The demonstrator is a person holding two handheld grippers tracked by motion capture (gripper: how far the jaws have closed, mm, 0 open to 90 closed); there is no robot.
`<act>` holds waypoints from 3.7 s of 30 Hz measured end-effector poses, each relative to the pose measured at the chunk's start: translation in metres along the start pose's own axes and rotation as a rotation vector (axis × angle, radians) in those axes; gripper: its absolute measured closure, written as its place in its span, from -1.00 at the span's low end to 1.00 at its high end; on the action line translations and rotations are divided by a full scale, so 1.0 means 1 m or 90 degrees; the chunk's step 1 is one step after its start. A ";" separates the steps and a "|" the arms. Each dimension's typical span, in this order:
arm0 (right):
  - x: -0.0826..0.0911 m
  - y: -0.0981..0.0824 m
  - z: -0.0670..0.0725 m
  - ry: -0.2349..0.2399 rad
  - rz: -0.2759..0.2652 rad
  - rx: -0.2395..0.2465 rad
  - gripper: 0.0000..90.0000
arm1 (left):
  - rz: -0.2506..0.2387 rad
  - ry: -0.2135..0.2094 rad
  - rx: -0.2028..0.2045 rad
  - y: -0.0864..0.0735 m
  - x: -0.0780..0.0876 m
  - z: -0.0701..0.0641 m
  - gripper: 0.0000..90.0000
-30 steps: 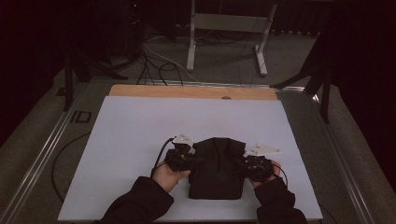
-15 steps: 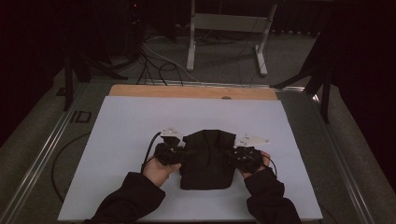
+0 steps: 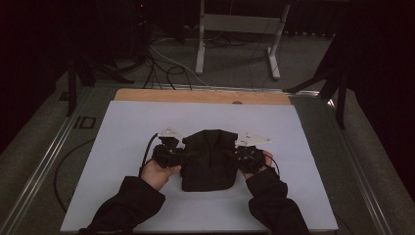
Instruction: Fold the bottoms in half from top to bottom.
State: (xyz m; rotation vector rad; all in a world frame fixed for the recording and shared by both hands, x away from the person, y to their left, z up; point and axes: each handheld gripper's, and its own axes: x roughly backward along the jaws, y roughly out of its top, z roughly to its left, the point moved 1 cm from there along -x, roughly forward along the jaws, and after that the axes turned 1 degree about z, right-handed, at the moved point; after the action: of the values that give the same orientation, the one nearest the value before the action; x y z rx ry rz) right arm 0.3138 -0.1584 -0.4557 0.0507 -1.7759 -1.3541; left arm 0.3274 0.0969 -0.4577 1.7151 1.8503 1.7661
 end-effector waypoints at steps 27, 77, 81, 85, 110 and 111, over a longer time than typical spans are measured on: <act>-0.029 0.011 -0.005 -0.009 0.009 -0.004 0.77 | 0.017 0.001 0.013 0.006 -0.007 0.030 0.70; -0.113 0.010 -0.046 -0.050 0.064 -0.046 0.72 | 0.054 0.028 0.043 0.019 -0.061 0.106 0.67; -0.118 0.009 -0.048 -0.053 0.071 -0.049 0.70 | 0.056 0.032 0.046 0.019 -0.063 0.108 0.66; -0.121 0.007 -0.051 -0.053 0.073 -0.054 0.66 | 0.055 0.039 0.042 0.019 -0.065 0.107 0.63; -0.118 -0.002 -0.075 -0.079 0.097 -0.075 -0.19 | 0.058 0.086 0.051 0.012 -0.059 0.116 -0.15; -0.117 -0.002 -0.075 -0.073 0.092 -0.077 -0.23 | 0.057 0.073 0.045 0.012 -0.058 0.116 -0.25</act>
State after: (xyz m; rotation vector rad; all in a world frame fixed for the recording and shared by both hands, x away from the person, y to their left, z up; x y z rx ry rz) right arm 0.4331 -0.1566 -0.5260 -0.2207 -1.7511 -1.3799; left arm 0.4350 0.1282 -0.5238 1.7847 1.9318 1.8919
